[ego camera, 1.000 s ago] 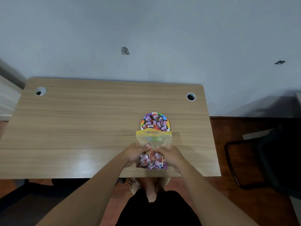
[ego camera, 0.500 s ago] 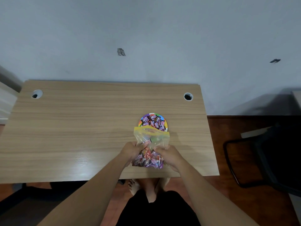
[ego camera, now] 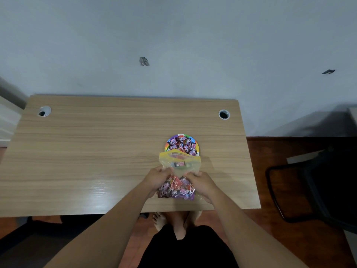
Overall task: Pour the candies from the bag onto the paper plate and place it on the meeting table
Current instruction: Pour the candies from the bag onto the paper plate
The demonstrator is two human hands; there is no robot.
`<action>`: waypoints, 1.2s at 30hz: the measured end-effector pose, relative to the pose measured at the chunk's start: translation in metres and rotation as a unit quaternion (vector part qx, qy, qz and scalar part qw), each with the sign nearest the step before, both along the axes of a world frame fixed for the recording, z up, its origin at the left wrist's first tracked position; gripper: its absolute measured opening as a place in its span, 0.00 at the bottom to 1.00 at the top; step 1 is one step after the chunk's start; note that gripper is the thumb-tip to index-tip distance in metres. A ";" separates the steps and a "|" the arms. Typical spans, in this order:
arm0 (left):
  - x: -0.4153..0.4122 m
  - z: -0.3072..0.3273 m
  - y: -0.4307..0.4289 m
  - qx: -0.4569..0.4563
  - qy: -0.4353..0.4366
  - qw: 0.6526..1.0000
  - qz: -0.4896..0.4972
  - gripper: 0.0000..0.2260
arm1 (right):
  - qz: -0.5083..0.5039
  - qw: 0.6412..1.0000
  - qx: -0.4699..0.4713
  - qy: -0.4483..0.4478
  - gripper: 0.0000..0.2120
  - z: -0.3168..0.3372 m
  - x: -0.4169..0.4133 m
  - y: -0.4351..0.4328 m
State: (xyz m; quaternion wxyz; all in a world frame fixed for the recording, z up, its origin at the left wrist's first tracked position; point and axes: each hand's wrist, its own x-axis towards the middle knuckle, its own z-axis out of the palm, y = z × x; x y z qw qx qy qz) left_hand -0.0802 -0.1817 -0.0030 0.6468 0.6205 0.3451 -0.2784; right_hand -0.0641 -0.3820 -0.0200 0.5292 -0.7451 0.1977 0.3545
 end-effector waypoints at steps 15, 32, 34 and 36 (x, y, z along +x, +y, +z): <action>-0.001 0.003 0.004 0.024 -0.028 0.999 -0.018 0.10 | -0.024 0.998 0.035 -0.048 0.03 0.021 -0.001 0.005; 0.006 0.008 0.002 0.055 -0.042 0.998 -0.011 0.13 | -0.042 0.994 0.061 -0.084 0.11 0.018 -0.004 0.007; 0.006 0.009 0.000 0.054 -0.046 0.997 -0.018 0.10 | -0.042 0.994 0.066 -0.080 0.13 0.018 -0.003 0.007; 0.007 0.009 0.001 0.029 -0.055 0.998 -0.023 0.09 | -0.042 0.994 0.065 -0.074 0.12 0.016 -0.003 0.004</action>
